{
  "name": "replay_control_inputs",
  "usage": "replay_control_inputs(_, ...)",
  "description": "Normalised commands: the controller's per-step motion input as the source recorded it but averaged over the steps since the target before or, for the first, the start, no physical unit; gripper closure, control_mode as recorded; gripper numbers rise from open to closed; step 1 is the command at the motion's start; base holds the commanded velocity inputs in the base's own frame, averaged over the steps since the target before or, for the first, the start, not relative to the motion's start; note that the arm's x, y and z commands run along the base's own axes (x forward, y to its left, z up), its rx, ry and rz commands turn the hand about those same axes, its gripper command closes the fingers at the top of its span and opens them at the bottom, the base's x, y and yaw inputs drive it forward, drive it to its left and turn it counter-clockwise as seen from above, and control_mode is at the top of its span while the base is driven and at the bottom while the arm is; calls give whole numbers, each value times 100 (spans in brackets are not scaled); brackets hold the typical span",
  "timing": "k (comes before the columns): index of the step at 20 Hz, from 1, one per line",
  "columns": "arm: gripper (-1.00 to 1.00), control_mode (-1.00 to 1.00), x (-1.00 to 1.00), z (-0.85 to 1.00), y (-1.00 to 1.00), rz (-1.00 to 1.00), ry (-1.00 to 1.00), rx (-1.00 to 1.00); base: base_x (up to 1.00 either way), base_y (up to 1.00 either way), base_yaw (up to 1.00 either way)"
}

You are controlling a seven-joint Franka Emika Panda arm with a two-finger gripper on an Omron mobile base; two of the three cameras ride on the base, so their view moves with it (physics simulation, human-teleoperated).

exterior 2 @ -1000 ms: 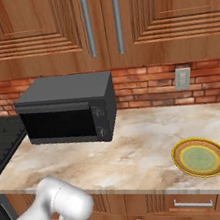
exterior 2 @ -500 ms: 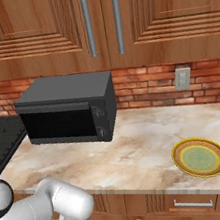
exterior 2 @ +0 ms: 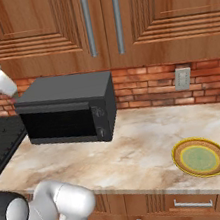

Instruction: Pick up the bagel from the plate, place it on the toaster oven rack, close the door, and set the timer.

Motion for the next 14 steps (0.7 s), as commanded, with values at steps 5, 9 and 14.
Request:
replay_control_inputs(5, -100, -100, -6, -66, -51, 0, -21, 40, 0, 0, 0)
replay_control_inputs(9, -100, -100, 0, -47, -48, 0, -19, 25, 0, 0, 0)
replay_control_inputs(14, -100, -100, 4, -28, -27, 2, -5, 4, 0, 0, 0)
